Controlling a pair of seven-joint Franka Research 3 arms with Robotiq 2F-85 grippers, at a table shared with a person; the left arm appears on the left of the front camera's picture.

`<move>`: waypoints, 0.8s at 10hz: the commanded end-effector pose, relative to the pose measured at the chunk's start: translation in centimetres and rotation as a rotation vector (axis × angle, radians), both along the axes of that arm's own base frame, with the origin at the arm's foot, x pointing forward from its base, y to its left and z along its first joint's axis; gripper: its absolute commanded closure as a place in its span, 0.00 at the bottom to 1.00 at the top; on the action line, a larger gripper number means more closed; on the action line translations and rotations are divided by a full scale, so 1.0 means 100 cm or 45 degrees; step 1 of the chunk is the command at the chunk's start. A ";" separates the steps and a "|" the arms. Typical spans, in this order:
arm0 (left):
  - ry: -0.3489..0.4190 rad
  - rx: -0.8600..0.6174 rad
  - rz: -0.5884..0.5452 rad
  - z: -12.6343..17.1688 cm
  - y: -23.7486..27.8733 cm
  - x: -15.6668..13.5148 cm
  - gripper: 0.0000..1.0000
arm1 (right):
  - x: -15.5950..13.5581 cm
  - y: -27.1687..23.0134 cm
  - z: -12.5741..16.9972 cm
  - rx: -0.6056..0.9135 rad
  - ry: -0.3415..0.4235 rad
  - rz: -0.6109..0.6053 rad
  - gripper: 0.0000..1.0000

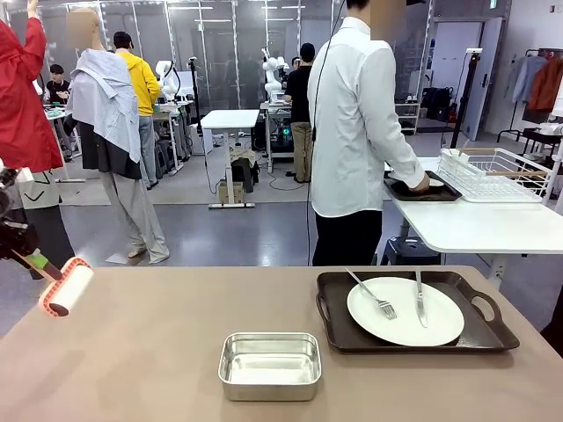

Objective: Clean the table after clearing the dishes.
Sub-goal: When the left (or right) Handle tray is removed, use the left hand (or right hand) to clean the left (or right) side of the table with the Lint Roller, then place the Lint Roller back on top of the Airtight Container.

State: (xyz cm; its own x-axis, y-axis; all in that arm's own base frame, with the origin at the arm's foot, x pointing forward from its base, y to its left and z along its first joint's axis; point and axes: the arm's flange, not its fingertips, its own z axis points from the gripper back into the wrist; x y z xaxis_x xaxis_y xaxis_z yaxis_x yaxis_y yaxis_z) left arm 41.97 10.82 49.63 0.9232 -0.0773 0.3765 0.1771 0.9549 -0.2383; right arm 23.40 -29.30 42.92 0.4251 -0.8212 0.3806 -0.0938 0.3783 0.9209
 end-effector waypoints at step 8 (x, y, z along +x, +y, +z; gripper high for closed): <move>0.035 0.008 0.019 -0.020 0.002 0.013 0.78 | -0.001 0.000 0.004 0.013 -0.017 -0.008 0.00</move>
State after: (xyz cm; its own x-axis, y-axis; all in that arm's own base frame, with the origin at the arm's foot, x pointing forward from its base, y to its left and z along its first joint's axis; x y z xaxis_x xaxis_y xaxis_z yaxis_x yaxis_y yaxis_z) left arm 43.30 10.84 47.18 0.9373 -0.0753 0.3402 0.1660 0.9549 -0.2460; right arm 23.40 -29.31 42.91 0.4250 -0.8214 0.3804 -0.0935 0.3781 0.9210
